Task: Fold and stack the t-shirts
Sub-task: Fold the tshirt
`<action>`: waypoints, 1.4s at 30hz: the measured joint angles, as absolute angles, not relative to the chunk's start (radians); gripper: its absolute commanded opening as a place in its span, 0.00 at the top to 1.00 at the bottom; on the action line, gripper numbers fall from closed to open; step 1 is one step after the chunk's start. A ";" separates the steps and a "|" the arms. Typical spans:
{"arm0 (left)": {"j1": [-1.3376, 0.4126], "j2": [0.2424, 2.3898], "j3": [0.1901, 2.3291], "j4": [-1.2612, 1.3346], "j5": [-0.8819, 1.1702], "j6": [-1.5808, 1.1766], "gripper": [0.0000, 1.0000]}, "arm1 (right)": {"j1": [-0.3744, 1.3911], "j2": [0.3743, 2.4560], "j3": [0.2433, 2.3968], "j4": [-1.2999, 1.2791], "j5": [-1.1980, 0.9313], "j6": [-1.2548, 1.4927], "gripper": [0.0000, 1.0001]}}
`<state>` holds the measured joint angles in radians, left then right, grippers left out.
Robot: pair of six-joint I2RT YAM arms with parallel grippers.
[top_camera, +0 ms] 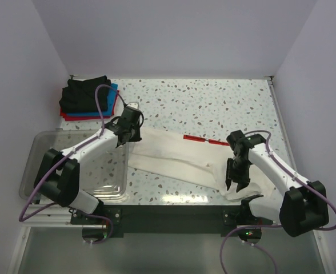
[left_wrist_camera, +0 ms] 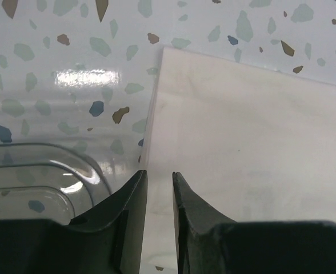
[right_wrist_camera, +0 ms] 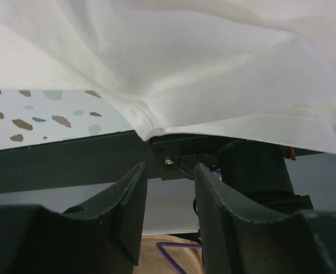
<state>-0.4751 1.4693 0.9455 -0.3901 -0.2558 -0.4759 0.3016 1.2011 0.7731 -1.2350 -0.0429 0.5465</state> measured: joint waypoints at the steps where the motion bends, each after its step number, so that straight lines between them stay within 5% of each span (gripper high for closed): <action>1: -0.477 1.485 0.960 -0.392 -0.254 -0.478 0.71 | 0.303 1.201 0.785 -1.246 -0.043 0.547 0.52; 5: -0.498 1.584 1.045 -0.390 -0.216 -0.481 0.71 | 0.303 1.211 0.879 -1.262 -0.039 0.552 0.34; 17: -0.514 1.874 1.202 -0.393 -0.070 -0.498 0.75 | 0.272 1.359 1.015 -1.071 0.054 0.629 0.21; 35: -0.404 2.211 1.673 -0.428 -0.015 -0.461 0.75 | 0.167 1.622 0.932 -0.766 0.060 0.620 0.16; 42: -0.370 2.358 1.914 -0.470 -0.053 -0.429 0.75 | 0.163 1.768 1.076 -0.821 0.033 0.574 0.12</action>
